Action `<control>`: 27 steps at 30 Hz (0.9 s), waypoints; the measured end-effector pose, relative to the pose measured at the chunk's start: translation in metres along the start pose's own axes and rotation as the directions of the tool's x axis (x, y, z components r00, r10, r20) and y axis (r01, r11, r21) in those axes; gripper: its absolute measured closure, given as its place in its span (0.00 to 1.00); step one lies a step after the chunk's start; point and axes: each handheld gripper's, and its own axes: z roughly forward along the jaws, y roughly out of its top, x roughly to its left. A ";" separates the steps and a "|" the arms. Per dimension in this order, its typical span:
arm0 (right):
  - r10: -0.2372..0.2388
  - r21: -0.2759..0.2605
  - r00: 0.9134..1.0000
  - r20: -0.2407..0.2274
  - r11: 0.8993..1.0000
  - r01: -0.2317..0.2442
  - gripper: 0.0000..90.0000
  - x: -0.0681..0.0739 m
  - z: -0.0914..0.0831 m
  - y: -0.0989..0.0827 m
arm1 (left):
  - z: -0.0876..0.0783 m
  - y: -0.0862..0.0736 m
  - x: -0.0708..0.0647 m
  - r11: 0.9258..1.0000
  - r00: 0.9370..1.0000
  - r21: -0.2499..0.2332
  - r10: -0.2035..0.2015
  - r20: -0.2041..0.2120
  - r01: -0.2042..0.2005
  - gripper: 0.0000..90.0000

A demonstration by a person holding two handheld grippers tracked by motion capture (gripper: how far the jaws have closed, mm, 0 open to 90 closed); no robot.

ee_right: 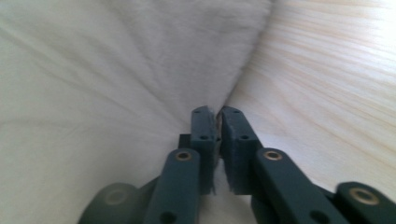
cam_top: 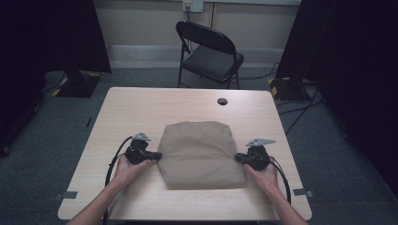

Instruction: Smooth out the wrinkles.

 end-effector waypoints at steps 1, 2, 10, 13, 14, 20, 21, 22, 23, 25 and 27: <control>0.005 0.001 1.000 0.005 1.000 -0.005 0.88 -0.001 0.000 0.000 | 0.000 0.000 0.000 1.000 1.000 0.000 0.000 0.000 0.000 1.00; 0.000 0.006 1.000 0.016 1.000 0.000 0.84 -0.001 -0.001 0.000 | 0.000 0.000 0.000 1.000 1.000 0.001 0.001 -0.001 -0.001 1.00; 0.012 -0.040 0.998 0.057 0.999 -0.010 0.78 -0.005 -0.014 0.000 | 0.000 0.000 0.001 1.000 1.000 0.002 -0.013 0.007 0.013 1.00; 0.004 -0.101 0.999 0.037 0.995 0.000 0.86 -0.005 -0.020 0.003 | 0.000 0.000 0.003 1.000 1.000 -0.001 -0.012 0.013 0.012 1.00; -0.007 -0.112 0.999 0.032 0.994 0.010 0.91 -0.003 -0.021 0.004 | 0.000 0.000 0.003 1.000 1.000 -0.001 -0.014 0.011 0.014 1.00; -0.074 -0.121 0.995 -0.065 0.990 0.065 1.00 0.011 -0.012 0.010 | -0.001 0.001 0.007 1.000 1.000 -0.008 -0.019 0.001 0.019 1.00; -0.082 -0.080 0.994 -0.067 0.994 0.076 1.00 0.013 -0.004 0.009 | -0.001 0.001 0.007 1.000 1.000 -0.008 -0.020 0.005 0.020 1.00; -0.089 -0.034 0.994 -0.058 0.996 0.087 1.00 0.012 0.004 0.006 | -0.001 0.000 0.007 1.000 1.000 -0.008 -0.023 0.005 0.023 1.00; -0.089 -0.034 0.994 -0.058 0.996 0.087 1.00 0.012 0.004 0.006 | -0.001 0.000 0.007 1.000 1.000 -0.008 -0.023 0.005 0.023 1.00; -0.077 -0.031 0.995 -0.058 0.997 0.076 1.00 0.009 0.008 0.004 | -0.001 0.001 0.006 1.000 1.000 -0.007 -0.005 -0.002 0.005 1.00; -0.073 -0.035 0.996 -0.043 0.997 0.071 1.00 0.008 0.008 0.003 | -0.001 0.001 0.005 1.000 1.000 -0.004 -0.001 -0.008 0.001 1.00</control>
